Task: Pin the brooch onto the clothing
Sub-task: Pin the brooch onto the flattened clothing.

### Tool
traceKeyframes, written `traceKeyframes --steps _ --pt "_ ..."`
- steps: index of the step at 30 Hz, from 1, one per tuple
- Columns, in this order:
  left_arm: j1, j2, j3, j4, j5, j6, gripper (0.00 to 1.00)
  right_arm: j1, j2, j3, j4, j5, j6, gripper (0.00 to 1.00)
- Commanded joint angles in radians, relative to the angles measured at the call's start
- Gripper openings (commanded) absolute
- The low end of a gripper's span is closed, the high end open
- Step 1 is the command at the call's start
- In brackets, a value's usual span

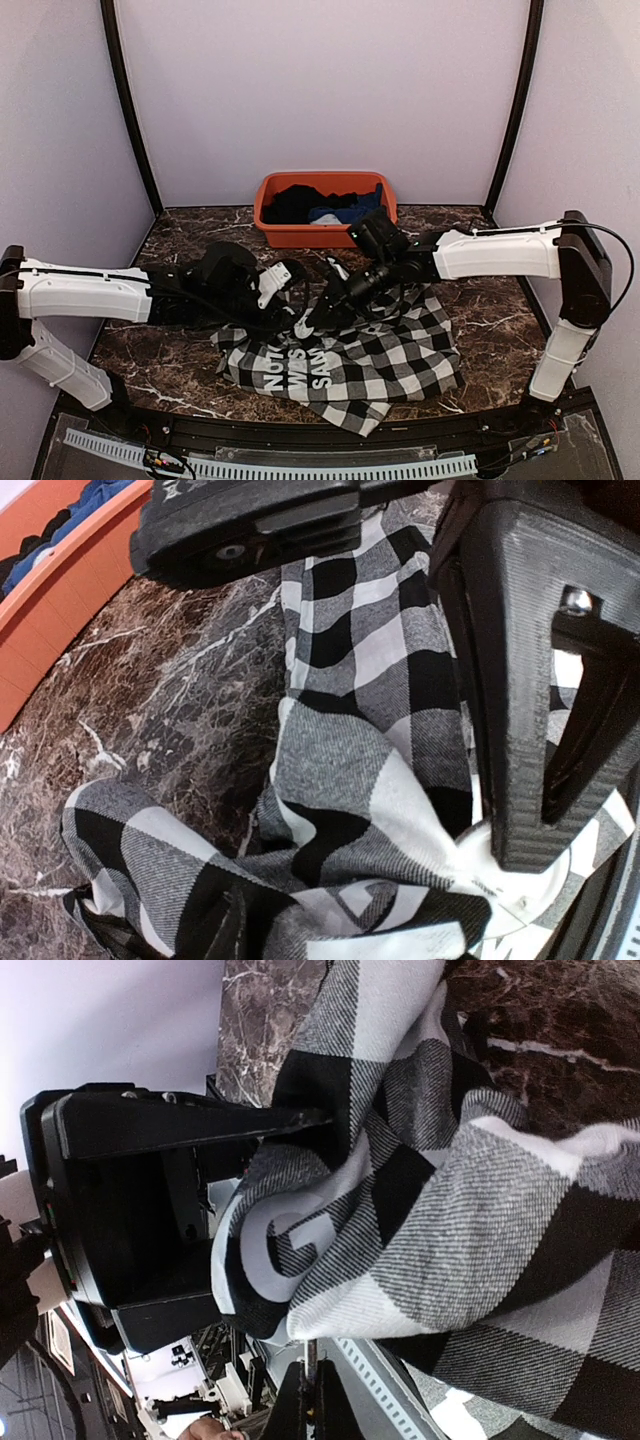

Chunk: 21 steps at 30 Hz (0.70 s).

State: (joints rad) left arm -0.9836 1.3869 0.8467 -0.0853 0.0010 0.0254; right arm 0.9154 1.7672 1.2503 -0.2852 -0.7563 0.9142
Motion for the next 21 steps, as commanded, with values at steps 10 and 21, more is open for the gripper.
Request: traceKeyframes --steps 10,21 --pt "-0.019 -0.079 0.077 -0.068 0.311 0.082 0.69 -0.023 -0.019 -0.040 0.268 -0.092 -0.112 0.00" --pt "0.024 -0.045 0.131 -0.198 0.379 0.127 0.97 -0.090 -0.015 -0.074 0.330 -0.135 -0.099 0.00"
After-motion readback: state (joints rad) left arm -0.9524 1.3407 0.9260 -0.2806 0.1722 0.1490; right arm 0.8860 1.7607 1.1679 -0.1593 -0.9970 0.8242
